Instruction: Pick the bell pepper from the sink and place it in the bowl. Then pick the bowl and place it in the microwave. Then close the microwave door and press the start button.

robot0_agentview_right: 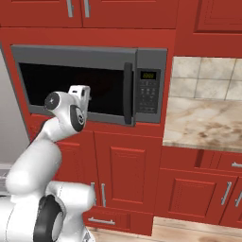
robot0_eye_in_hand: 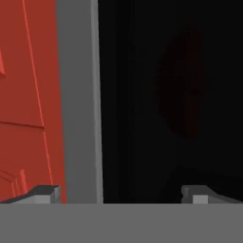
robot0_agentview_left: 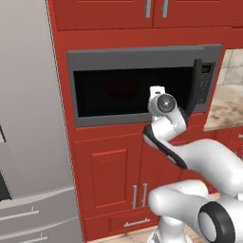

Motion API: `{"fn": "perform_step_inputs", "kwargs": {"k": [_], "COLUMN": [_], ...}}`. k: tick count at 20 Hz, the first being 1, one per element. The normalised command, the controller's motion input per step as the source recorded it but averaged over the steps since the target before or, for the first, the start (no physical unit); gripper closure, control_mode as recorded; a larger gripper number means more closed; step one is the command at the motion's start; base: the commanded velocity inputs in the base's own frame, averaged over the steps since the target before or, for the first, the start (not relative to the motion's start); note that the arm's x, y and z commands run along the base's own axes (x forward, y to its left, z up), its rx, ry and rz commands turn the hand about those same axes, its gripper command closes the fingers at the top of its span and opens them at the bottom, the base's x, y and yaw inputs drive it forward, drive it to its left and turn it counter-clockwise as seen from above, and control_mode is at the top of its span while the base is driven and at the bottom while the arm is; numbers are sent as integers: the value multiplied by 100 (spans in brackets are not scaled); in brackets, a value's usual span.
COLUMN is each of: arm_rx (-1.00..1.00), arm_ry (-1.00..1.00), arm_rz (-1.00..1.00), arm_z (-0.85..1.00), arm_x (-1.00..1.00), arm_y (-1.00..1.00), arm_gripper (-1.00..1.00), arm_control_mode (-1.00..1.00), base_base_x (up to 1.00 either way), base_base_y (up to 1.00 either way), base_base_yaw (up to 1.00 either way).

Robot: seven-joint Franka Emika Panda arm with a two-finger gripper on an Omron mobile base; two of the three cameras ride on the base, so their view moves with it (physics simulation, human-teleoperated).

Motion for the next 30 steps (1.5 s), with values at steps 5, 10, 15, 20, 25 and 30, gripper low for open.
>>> {"fn": "perform_step_inputs", "kwargs": {"k": [5,10,15,20,25,30], "arm_rx": [0,0,0,9,16,1], "arm_ry": [4,2,-1,-1,0,-10], "arm_rz": [0,0,1,26,38,37], "arm_z": [0,0,0,32,15,-27], "arm_x": [68,8,-60,-100,-95,-10], "arm_y": [-11,0,-4,-34,-92,-99], "arm_gripper": [-100,-100,-100,-100,-100,-100], "arm_control_mode": [-100,-100,-100,-100,-100,-100], "base_base_x": [0,0,0,0,0,0], "base_base_y": [0,0,0,0,0,0], "base_base_yaw": [0,0,0,0,0,0]}}
